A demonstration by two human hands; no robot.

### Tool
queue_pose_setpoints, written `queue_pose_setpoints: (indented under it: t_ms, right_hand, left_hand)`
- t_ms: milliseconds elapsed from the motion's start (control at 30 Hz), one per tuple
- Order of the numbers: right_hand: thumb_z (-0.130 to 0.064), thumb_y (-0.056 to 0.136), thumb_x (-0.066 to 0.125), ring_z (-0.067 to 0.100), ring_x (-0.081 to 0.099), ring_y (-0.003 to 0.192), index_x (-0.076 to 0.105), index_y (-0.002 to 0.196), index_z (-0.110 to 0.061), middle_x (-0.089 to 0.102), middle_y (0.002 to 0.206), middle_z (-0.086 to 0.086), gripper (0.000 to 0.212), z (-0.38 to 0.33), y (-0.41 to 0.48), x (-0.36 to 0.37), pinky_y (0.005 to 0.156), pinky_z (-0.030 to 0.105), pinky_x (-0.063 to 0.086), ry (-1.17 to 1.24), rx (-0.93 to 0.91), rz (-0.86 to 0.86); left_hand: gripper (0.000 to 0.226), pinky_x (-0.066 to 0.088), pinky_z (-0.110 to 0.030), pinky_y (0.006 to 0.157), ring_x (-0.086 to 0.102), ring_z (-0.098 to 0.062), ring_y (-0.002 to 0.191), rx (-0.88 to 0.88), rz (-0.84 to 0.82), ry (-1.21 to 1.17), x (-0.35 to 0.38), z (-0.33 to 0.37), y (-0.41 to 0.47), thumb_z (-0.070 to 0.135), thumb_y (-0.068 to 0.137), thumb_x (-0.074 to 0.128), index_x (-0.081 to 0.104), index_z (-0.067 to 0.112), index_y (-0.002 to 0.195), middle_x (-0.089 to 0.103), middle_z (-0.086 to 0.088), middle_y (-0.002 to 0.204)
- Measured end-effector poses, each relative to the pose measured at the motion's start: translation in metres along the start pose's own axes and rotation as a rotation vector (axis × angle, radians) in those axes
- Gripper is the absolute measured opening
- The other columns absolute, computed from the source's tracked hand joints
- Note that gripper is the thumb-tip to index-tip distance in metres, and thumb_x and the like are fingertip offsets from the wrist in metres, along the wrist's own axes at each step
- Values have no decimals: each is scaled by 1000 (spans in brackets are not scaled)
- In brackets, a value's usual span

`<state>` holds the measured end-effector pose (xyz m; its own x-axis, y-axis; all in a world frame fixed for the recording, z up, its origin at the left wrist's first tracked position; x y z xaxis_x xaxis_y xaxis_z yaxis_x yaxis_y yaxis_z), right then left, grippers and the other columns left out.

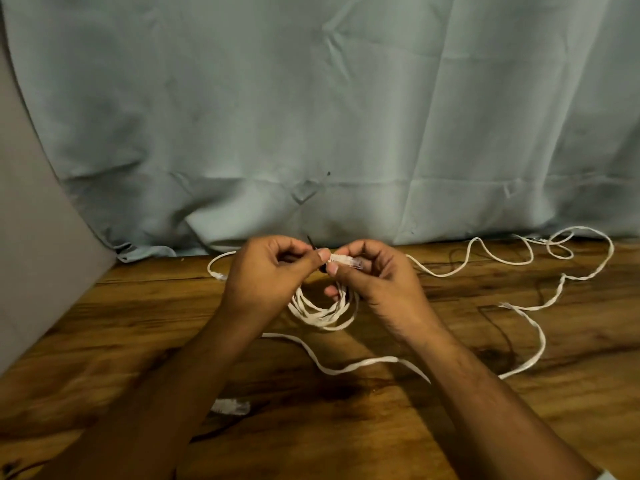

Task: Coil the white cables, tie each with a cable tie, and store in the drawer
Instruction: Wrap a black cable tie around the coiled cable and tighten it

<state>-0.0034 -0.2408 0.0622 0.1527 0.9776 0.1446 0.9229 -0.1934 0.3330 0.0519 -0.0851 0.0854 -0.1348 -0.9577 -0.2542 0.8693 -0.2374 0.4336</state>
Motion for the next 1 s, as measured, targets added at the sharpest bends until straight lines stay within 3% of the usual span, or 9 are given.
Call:
queue_pose_setpoints:
  t_ms: [167, 300, 467, 600, 700, 833, 900, 1000]
  right_hand:
    - [6, 89, 72, 22, 72, 66, 68, 99, -2, 78, 90, 14, 13, 3, -2, 5, 64, 28, 62, 16, -39, -27]
    - [5, 88, 72, 21, 72, 64, 69, 96, -4, 77, 93, 17, 13, 3, -2, 5, 62, 26, 61, 42, -36, -60]
    - [6, 87, 72, 21, 71, 64, 69, 96, -3, 76, 90, 14, 13, 6, 0, 6, 65, 28, 60, 33, -50, -90]
    - [4, 90, 71, 24, 73, 73, 68, 102, 1, 77, 95, 17, 12, 8, 0, 4, 70, 32, 61, -10, -61, -107]
    - [1, 95, 68, 27, 72, 73, 65, 107, 4, 77, 98, 20, 12, 11, 2, 3, 68, 34, 60, -20, -69, -72]
    - [-1, 100, 62, 17, 72, 61, 60, 110, 7, 75, 82, 10, 13, 3, 3, -10, 57, 27, 60, 42, -117, 107]
    - [0, 101, 60, 15, 70, 54, 57, 114, 10, 72, 74, 9, 17, 1, 3, -14, 51, 26, 59, 81, -113, 146]
    - [-7, 101, 63, 20, 72, 62, 57, 119, 6, 73, 81, 13, 23, 7, 3, -8, 54, 30, 61, 71, -39, 131]
  left_hand:
    - [12, 59, -51, 77, 70, -25, 70, -40, 7, -89, -4, -2, 2, 20, 87, 79, 78, 15, 77, 75, -9, 73]
    - [16, 51, -40, 69, 61, -24, 67, -110, -39, -185, 0, -7, 4, 14, 88, 77, 71, 10, 73, 68, -22, 73]
    - [18, 49, -18, 50, 59, -11, 50, -267, -86, -386, 9, -14, 2, 1, 90, 69, 62, 3, 74, 65, -4, 59]
    - [22, 50, -19, 49, 60, -10, 48, -349, -107, -439, 11, -26, 0, 6, 91, 70, 66, 8, 69, 68, -3, 58]
    - [20, 54, -22, 55, 65, -13, 57, -276, -109, -399, 14, -23, -2, 20, 93, 72, 71, 0, 88, 72, -7, 68]
    - [30, 59, -37, 82, 74, -24, 87, -187, -245, -336, 31, -21, -6, 21, 86, 81, 71, 6, 109, 79, -14, 97]
    - [17, 57, -39, 78, 74, -23, 83, -103, -295, -197, 33, -23, -3, 22, 93, 73, 73, 12, 107, 79, -11, 91]
    - [15, 57, -39, 72, 71, -17, 70, 4, -144, -58, 21, -22, 0, 27, 101, 62, 73, 17, 103, 76, -7, 76]
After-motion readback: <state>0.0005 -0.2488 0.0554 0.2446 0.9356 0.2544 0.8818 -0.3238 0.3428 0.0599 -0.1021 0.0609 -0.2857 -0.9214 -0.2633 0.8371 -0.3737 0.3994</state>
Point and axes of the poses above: each hand's wrist, its own y-axis towards the middle knuckle, its own x-axis out of the palm, z = x × y, the point moved 7 cm from there along y, towards the middle knuckle
